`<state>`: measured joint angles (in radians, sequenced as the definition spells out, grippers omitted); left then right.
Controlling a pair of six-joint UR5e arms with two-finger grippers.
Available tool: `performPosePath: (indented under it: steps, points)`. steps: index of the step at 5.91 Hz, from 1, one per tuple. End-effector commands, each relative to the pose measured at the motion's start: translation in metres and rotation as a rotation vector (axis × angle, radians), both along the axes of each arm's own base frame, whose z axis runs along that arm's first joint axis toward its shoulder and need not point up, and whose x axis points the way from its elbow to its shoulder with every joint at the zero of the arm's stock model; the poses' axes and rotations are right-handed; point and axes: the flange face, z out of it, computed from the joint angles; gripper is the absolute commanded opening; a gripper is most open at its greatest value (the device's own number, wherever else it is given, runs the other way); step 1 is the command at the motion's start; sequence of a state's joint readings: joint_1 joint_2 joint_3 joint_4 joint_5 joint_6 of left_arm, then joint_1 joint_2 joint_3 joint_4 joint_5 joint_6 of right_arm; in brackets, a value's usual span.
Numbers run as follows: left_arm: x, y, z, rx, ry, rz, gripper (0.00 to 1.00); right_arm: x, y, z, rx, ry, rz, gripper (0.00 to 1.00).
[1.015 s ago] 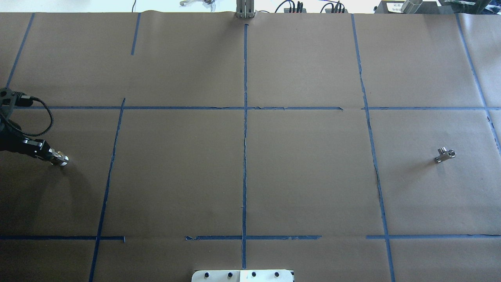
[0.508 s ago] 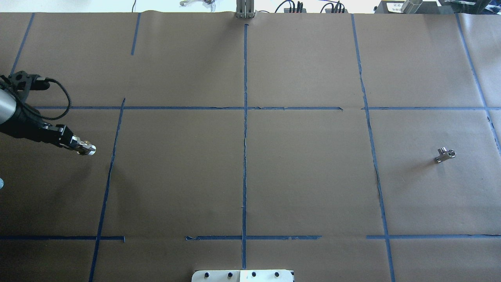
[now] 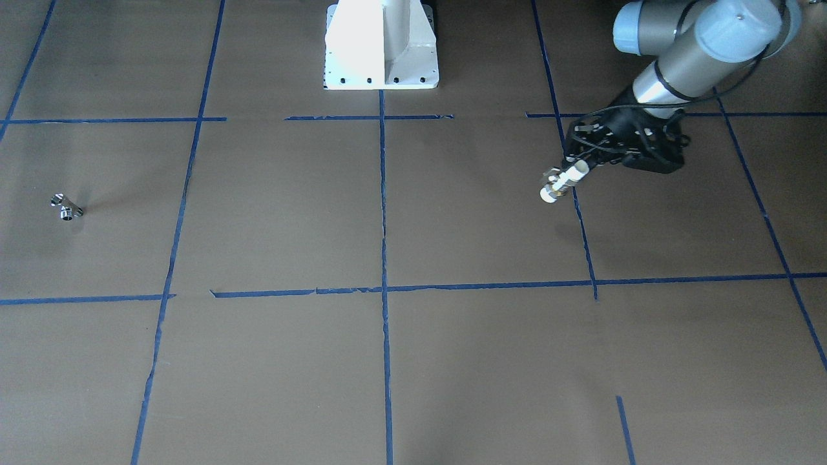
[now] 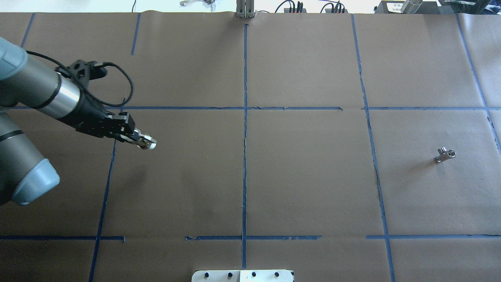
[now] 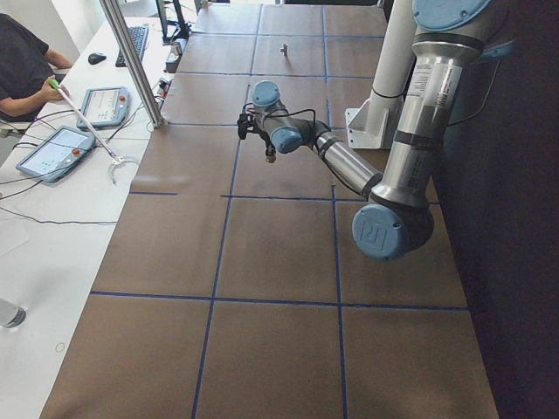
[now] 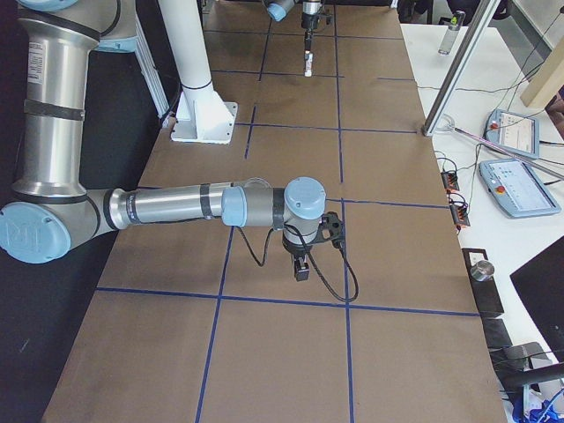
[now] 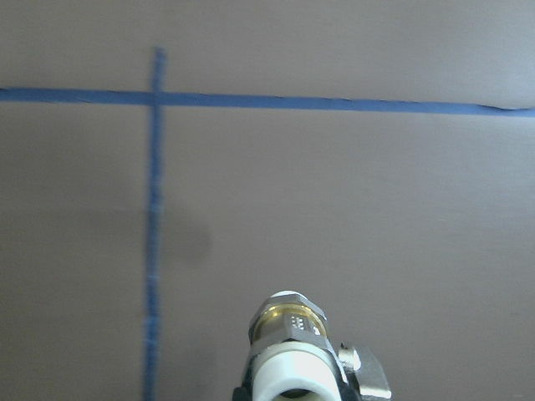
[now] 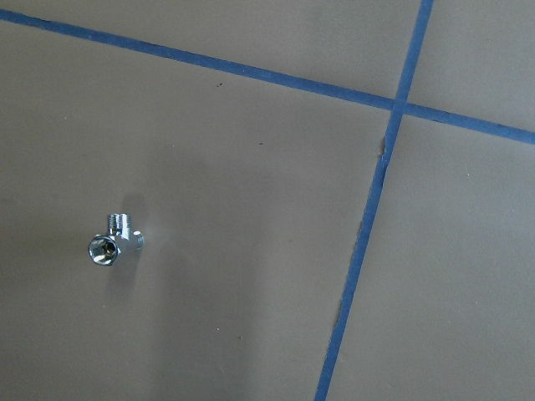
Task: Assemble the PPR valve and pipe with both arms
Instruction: 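Carry the white fitting with the left gripper toward the table center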
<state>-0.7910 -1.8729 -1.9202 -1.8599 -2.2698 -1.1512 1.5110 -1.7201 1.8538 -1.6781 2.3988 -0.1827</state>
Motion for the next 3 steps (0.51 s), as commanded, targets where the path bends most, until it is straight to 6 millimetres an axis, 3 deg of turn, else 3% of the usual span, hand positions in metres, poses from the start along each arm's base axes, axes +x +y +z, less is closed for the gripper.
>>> performPosePath:
  steps: [1,2,3]
  points:
    - [0.076,0.016,-0.091,-0.006,-0.087,-0.038,0.0,0.0,0.0,0.0,-0.002,0.0,0.0,1.0]
    - [0.113,0.034,-0.125,0.032,-0.152,-0.052,0.0,0.0,0.001,0.001,-0.003,0.0,0.0,1.0]
    - [0.148,0.034,-0.139,0.064,-0.177,-0.068,0.0,0.0,0.001,0.002,-0.005,0.0,-0.001,1.0]
